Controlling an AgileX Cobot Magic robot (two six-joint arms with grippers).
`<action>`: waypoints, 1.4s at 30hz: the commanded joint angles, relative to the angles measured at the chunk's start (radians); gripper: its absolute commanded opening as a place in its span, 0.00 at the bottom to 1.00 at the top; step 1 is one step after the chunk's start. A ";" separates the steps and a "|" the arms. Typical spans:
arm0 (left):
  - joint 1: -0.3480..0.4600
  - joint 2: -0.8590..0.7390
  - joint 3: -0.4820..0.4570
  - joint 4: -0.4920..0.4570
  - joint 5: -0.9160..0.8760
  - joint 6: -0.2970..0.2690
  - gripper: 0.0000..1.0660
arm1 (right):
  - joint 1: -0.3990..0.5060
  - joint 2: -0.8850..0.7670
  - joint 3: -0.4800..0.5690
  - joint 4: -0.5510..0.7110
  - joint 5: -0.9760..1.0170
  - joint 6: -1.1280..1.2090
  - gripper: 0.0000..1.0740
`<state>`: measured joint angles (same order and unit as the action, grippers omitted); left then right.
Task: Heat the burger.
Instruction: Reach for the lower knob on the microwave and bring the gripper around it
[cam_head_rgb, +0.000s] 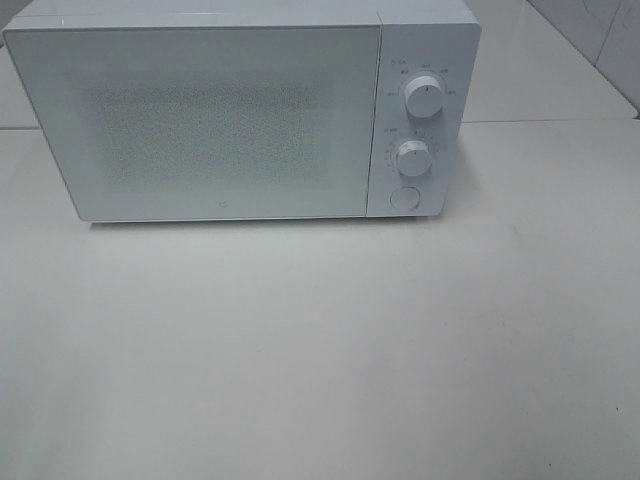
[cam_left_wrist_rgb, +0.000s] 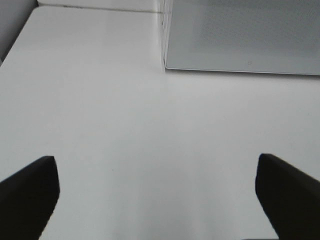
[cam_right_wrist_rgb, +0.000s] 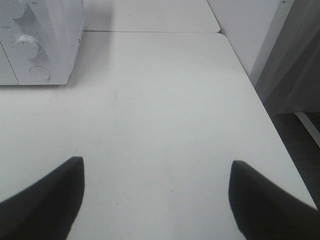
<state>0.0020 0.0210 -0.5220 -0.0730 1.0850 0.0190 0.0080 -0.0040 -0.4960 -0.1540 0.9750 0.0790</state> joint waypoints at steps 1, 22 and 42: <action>0.008 -0.044 0.003 -0.011 -0.013 -0.006 0.94 | -0.004 -0.025 0.002 0.004 -0.015 -0.003 0.69; 0.008 -0.046 0.004 -0.011 -0.013 -0.006 0.94 | -0.004 -0.025 0.002 0.004 -0.015 -0.003 0.69; 0.008 -0.046 0.004 -0.011 -0.013 -0.006 0.94 | -0.004 -0.025 0.002 0.004 -0.016 -0.003 0.69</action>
<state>0.0080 -0.0050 -0.5220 -0.0740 1.0850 0.0190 0.0080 -0.0040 -0.4960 -0.1540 0.9750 0.0790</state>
